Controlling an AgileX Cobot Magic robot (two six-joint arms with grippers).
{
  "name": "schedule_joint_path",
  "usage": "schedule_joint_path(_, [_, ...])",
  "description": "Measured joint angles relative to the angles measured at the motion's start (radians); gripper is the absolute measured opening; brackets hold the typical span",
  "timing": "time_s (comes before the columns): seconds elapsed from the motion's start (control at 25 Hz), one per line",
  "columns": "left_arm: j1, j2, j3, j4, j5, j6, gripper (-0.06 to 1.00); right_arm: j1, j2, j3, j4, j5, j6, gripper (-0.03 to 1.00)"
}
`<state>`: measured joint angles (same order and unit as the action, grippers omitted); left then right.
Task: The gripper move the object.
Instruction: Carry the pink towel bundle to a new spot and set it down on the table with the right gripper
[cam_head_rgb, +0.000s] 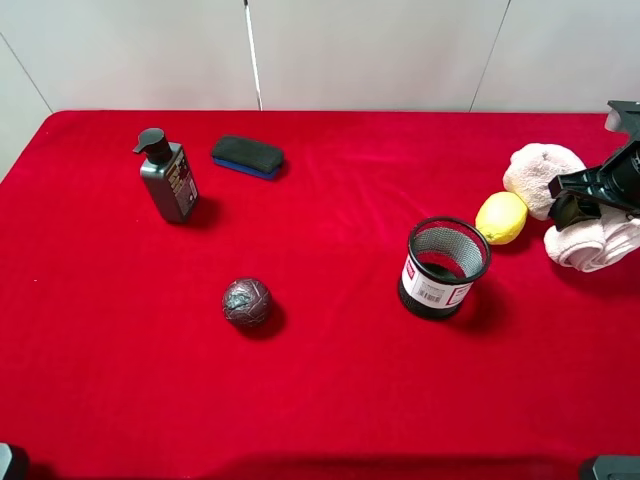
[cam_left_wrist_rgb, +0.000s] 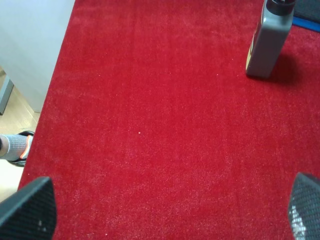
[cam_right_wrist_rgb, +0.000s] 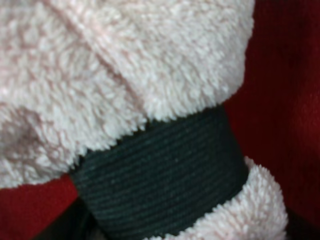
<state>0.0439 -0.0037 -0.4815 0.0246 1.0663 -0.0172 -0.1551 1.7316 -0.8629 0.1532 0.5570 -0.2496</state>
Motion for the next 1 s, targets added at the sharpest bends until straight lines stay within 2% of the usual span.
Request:
schedule_joint_path(0.28, [0.000, 0.000, 0.000, 0.000, 0.000, 0.000, 0.91, 0.000, 0.000, 0.000, 0.000, 0.000, -0.041, 0.42])
schedule_joint_path(0.6, [0.000, 0.000, 0.000, 0.000, 0.000, 0.000, 0.91, 0.000, 0.000, 0.000, 0.008, 0.000, -0.028, 0.66])
schedule_joint_path(0.72, [0.000, 0.000, 0.000, 0.000, 0.000, 0.000, 0.91, 0.000, 0.000, 0.000, 0.011, 0.000, 0.016, 0.69])
schedule_joint_path(1.0, [0.000, 0.000, 0.000, 0.000, 0.000, 0.000, 0.91, 0.000, 0.000, 0.000, 0.011, 0.001, 0.034, 0.69])
